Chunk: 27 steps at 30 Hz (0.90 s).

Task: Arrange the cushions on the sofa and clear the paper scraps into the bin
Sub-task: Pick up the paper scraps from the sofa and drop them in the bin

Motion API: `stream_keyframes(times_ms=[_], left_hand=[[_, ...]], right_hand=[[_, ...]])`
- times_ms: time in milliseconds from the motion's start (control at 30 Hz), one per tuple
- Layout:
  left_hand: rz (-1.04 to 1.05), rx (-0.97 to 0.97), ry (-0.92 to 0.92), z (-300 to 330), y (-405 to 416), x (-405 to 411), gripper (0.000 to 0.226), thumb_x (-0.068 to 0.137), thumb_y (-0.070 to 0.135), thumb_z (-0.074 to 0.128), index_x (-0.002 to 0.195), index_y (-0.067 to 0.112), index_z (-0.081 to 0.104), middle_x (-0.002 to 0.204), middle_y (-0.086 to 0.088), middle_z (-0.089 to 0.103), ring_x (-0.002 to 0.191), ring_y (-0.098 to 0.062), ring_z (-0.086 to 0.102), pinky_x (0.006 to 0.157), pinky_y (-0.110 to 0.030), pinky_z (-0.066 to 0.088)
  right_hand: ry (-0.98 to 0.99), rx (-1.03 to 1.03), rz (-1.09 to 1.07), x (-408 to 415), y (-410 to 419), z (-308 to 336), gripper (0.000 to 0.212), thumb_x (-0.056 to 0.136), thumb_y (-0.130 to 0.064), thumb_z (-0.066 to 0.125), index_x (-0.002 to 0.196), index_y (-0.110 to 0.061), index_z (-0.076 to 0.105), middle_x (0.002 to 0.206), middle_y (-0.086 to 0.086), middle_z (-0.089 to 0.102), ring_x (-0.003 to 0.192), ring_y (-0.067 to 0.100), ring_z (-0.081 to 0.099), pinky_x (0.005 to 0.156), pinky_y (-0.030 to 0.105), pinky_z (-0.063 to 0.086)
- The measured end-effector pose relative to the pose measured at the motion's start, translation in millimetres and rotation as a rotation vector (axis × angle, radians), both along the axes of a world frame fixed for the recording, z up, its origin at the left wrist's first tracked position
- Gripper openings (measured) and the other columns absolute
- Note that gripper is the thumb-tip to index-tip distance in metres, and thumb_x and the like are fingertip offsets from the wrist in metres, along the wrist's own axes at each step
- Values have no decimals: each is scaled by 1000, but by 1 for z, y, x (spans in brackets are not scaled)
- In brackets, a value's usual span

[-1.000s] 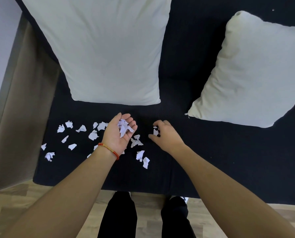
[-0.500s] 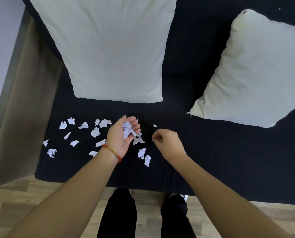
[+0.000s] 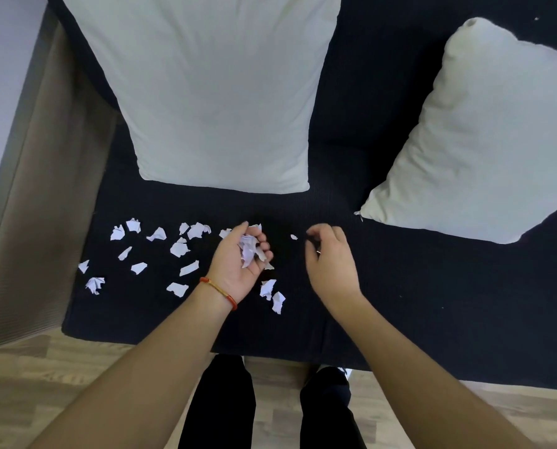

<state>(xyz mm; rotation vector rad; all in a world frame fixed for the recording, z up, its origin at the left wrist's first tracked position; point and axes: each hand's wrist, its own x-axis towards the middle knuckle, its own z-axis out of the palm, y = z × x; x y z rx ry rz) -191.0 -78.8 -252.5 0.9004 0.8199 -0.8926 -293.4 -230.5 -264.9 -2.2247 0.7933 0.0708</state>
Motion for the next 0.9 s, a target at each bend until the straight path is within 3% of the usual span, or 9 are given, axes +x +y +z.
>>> stream_keyframes(times_ms=[100, 200, 333, 467, 600, 700, 767, 900], left_hand=[[63, 22, -9, 1, 16, 16, 38, 110, 28, 49, 79, 11, 61, 72, -4, 59, 59, -15, 57, 56, -27, 56], [89, 51, -29, -1, 31, 24, 37, 111, 30, 49, 80, 12, 60, 71, -3, 59, 59, -14, 58, 61, -27, 57], [99, 70, -53, -4, 43, 23, 39, 112, 30, 46, 80, 12, 59, 72, -2, 57, 60, -14, 57, 64, -28, 58], [93, 72, -67, -7, 51, 18, 38, 112, 30, 46, 82, 12, 60, 73, -2, 59, 60, -14, 60, 62, -29, 60], [87, 58, -66, -3, 56, 19, 39, 112, 31, 46, 81, 13, 60, 72, -2, 59, 59, -14, 59, 65, -30, 59], [97, 59, -77, -2, 59, 21, 40, 112, 31, 45, 81, 12, 60, 71, -1, 60, 56, -14, 63, 75, -33, 56], [101, 53, -89, -3, 62, 22, 39, 113, 30, 44, 82, 12, 59, 71, -2, 60, 56, -14, 62, 74, -33, 58], [107, 59, -88, -7, 67, 24, 36, 112, 30, 45, 85, 11, 60, 71, -2, 60, 58, -14, 61, 63, -30, 61]], right_hand=[[279, -25, 13, -5, -16, -26, 36, 101, -17, 62, 136, -17, 55, 129, 9, 52, 105, 28, 62, 86, 43, 58], [252, -69, 27, 0, -18, -35, 31, 101, -10, 60, 133, -13, 58, 123, 9, 57, 95, 23, 62, 80, 38, 56], [295, -110, 79, 14, -10, -38, 27, 103, -3, 51, 124, -9, 67, 117, 11, 66, 94, 26, 66, 78, 39, 58], [333, -215, 134, 23, -10, -35, 25, 99, -1, 58, 122, -9, 63, 114, 11, 62, 95, 27, 64, 72, 37, 54], [410, -321, 259, 25, -12, -32, 15, 96, 3, 60, 106, -8, 61, 93, 7, 61, 73, 22, 53, 62, 32, 40], [361, -188, 189, 23, -15, -31, 19, 98, -1, 58, 114, -9, 65, 92, 5, 66, 73, 20, 61, 63, 35, 51], [245, -25, 71, 24, -15, -27, 17, 99, -9, 62, 114, -14, 68, 89, -1, 69, 76, 15, 67, 69, 32, 58], [114, -26, 240, 30, 8, -21, 16, 100, -19, 63, 115, -22, 69, 100, -10, 69, 90, 7, 66, 77, 28, 58]])
